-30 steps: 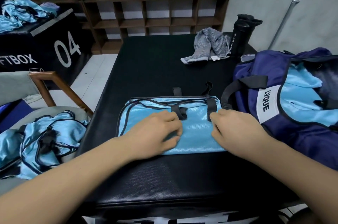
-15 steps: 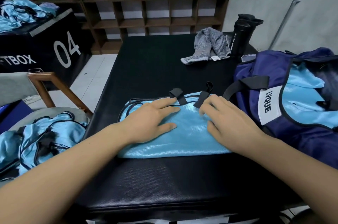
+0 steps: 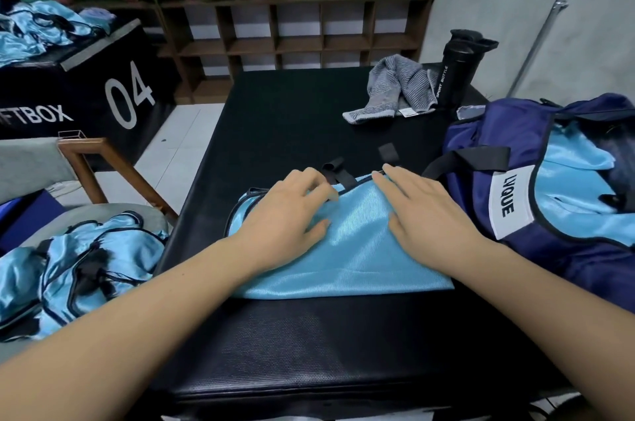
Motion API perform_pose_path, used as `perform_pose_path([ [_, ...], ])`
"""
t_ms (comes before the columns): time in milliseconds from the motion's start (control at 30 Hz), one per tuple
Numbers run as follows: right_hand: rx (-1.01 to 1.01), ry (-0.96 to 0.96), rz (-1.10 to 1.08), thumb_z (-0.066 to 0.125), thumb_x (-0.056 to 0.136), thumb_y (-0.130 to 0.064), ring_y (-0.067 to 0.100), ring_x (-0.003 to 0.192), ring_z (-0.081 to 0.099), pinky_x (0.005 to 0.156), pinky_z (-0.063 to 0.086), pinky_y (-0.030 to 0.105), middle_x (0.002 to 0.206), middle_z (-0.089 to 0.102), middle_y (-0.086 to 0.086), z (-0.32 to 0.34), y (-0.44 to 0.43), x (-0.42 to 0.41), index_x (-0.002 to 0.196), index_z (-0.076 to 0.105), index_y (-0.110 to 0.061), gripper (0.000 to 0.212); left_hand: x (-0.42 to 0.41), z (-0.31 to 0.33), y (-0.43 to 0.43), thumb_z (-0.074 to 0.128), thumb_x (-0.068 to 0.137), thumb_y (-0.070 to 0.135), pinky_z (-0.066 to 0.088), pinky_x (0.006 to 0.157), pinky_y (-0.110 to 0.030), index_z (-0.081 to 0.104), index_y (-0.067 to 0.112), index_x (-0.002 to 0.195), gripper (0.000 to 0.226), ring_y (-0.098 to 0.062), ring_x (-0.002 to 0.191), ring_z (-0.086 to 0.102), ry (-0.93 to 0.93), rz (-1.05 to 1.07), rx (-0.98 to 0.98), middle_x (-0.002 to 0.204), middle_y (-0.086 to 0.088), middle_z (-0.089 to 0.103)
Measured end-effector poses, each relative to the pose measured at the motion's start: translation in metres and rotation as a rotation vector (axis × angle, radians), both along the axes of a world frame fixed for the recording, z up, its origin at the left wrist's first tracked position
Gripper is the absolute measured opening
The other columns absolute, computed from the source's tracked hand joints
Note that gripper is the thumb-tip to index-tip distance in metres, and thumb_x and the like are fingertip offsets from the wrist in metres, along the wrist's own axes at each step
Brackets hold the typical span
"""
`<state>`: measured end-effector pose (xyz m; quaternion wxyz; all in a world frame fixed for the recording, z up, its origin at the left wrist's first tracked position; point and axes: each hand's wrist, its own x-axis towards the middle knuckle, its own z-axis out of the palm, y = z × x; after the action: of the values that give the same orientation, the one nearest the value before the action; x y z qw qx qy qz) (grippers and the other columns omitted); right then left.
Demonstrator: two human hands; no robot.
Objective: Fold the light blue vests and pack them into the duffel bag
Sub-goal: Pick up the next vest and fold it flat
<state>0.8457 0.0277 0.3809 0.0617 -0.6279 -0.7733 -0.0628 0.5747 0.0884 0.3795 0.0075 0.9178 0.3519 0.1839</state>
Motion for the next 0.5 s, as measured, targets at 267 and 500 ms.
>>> perform_pose_path([
  [267, -0.109, 0.014, -0.048, 0.04, 0.109, -0.031, 0.02, 0.164, 0.002, 0.131, 0.007, 0.037, 0.179, 0.0, 0.002, -0.001, 0.001, -0.003, 0.171, -0.001, -0.026, 0.074, 0.001, -0.016, 0.005, 0.057, 0.103, 0.047, 0.041, 0.118, -0.04, 0.057, 0.031, 0.149, 0.049, -0.015, 0.141, 0.047, 0.067, -0.048, -0.16, 0.156, 0.013, 0.047],
  [500, -0.091, 0.006, -0.017, 0.041, 0.109, -0.026, 0.022, 0.164, 0.0, 0.132, 0.005, 0.038, 0.179, -0.003, 0.004, -0.002, -0.002, -0.004, 0.171, -0.004, -0.023, 0.076, -0.019, -0.005, 0.01, 0.048, 0.098, 0.076, 0.016, 0.131, -0.037, 0.028, 0.033, 0.167, 0.084, -0.014, 0.162, 0.017, 0.202, 0.177, -0.188, 0.176, 0.01, 0.02],
])
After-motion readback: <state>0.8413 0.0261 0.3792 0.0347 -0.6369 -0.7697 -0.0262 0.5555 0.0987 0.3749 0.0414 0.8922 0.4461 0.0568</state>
